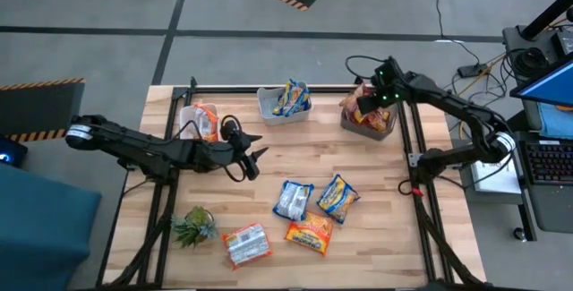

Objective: Sort Maruchan noodles
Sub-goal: Put the red noodle pack into the black bin

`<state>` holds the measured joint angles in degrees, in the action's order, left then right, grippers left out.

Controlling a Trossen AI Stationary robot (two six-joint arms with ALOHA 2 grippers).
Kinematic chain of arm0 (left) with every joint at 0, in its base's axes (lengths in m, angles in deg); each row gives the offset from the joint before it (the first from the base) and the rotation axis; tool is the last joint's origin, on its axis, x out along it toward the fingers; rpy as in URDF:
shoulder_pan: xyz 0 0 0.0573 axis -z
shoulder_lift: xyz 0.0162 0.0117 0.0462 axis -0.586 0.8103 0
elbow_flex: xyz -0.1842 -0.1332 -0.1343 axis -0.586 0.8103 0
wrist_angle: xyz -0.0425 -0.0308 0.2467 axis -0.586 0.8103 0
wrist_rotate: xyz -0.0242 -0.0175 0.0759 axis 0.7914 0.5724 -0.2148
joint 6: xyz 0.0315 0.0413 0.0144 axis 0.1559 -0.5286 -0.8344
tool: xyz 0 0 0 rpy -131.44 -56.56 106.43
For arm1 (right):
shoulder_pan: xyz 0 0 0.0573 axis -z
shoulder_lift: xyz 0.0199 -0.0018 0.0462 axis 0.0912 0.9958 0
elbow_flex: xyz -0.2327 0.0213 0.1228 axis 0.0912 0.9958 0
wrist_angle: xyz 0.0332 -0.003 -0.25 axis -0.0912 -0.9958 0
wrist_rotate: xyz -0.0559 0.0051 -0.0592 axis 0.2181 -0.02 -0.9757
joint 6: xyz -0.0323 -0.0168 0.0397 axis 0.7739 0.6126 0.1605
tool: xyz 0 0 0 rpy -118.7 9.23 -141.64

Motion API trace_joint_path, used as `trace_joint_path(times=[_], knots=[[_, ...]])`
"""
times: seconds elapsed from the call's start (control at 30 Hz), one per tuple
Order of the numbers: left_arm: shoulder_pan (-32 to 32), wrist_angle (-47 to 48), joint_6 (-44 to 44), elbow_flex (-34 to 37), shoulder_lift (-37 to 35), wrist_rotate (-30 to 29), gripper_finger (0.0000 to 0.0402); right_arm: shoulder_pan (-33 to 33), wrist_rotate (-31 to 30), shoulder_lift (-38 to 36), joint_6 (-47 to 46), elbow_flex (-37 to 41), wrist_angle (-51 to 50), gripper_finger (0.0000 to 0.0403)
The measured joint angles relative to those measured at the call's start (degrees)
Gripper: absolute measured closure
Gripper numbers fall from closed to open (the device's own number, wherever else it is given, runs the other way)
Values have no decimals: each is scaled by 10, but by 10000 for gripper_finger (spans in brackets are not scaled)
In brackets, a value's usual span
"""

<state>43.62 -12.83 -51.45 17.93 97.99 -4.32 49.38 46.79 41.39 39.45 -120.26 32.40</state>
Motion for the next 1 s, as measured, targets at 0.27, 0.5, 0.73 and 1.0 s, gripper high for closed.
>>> trace_joint_path(times=[0.27, 0.5, 0.73, 1.0], knots=[[0, 0, 10, 0, 0, 0, 225, -1, -26, -1, 7, -58, -56, 265], [0, -1, 13, 0, 0, 0, 225, -33, -25, 4, -2, -44, 43, 299], [0, -12, 14, 0, 0, -3, 225, -86, -26, 37, -8, 42, 135, 380], [0, -17, 15, 0, 0, -5, 226, -97, -29, 71, -13, 92, 214, 394]])
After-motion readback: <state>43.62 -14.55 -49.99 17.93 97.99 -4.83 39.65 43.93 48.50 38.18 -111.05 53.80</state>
